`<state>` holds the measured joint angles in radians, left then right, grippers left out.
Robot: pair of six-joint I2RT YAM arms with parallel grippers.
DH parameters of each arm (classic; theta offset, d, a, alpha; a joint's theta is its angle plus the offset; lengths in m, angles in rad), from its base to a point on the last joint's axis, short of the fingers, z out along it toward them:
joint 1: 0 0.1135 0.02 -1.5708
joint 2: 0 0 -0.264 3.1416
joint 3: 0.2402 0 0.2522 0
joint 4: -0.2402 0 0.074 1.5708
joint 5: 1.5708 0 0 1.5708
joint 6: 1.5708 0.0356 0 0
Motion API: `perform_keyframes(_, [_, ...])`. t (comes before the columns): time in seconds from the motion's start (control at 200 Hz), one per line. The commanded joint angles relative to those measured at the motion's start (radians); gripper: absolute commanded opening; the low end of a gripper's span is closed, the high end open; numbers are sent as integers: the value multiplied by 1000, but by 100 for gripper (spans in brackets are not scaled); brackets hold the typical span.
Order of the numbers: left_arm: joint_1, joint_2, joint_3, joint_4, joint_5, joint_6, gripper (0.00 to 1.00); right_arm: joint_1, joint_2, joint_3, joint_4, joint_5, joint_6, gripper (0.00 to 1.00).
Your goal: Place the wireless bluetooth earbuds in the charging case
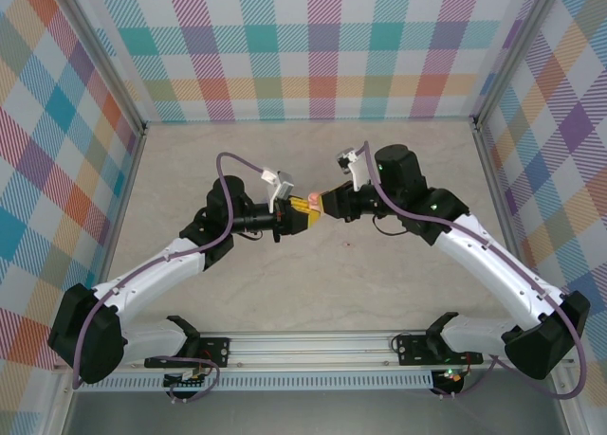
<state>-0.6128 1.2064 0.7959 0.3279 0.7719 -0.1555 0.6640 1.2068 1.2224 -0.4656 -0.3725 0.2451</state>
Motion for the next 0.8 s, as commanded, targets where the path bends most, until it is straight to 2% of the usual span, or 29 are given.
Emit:
perform_keyframes(0.0, [-10, 6, 57, 19, 102, 20, 6, 11, 11, 35, -13, -120, -61, 22])
perform_keyframes(0.15, [-9, 31, 83, -2, 143, 22, 6, 11, 7, 40, -37, -161, -96, 23])
perform_keyframes(0.3, [-10, 43, 96, -2, 166, 20, 5, 11, 6, 49, -72, -175, -130, 30])
perform_keyframes(0.535, [-9, 41, 105, -46, 136, 42, 5, 10, -5, 60, -76, -135, -135, 39])
perform_keyframes(0.68, [-9, 50, 108, -72, 109, 52, 5, 11, -28, 61, -70, -54, -126, 53])
perform_keyframes(0.795, [-10, 60, 108, -77, 115, 54, 6, 11, -43, 52, -46, -17, -121, 54])
